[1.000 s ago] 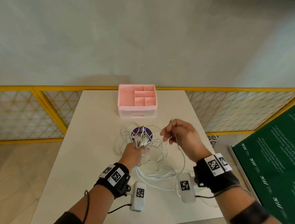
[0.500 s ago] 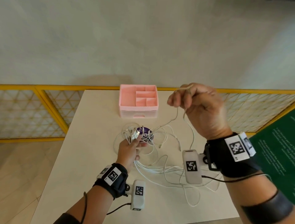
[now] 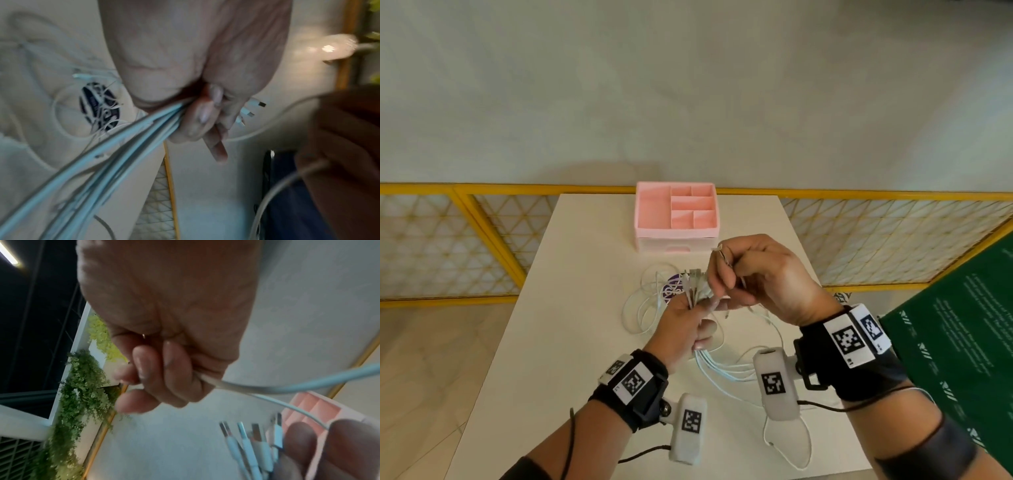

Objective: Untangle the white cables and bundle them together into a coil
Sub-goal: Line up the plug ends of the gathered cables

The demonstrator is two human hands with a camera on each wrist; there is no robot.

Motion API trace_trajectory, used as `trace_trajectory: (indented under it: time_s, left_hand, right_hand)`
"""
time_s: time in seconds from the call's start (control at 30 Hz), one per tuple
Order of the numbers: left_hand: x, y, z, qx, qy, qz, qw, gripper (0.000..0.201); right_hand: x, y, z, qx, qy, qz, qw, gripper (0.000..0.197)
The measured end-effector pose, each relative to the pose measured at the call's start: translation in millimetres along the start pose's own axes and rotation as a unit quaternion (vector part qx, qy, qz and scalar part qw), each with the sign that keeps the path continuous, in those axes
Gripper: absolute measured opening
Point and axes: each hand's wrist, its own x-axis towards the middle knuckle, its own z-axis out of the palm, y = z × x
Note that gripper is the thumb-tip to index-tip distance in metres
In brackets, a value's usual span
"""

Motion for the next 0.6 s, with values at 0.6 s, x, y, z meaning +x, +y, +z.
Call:
trace_trajectory:
  time_s: [0.6]
  left_hand:
    - [9.1, -36.2, -32.6, 0.132, 0.097, -0.176, 0.971, 0.027]
  right_hand:
    - [-42.2, 121.8, 8.2, -0.332, -0.053, 0.226, 0.914, 0.02]
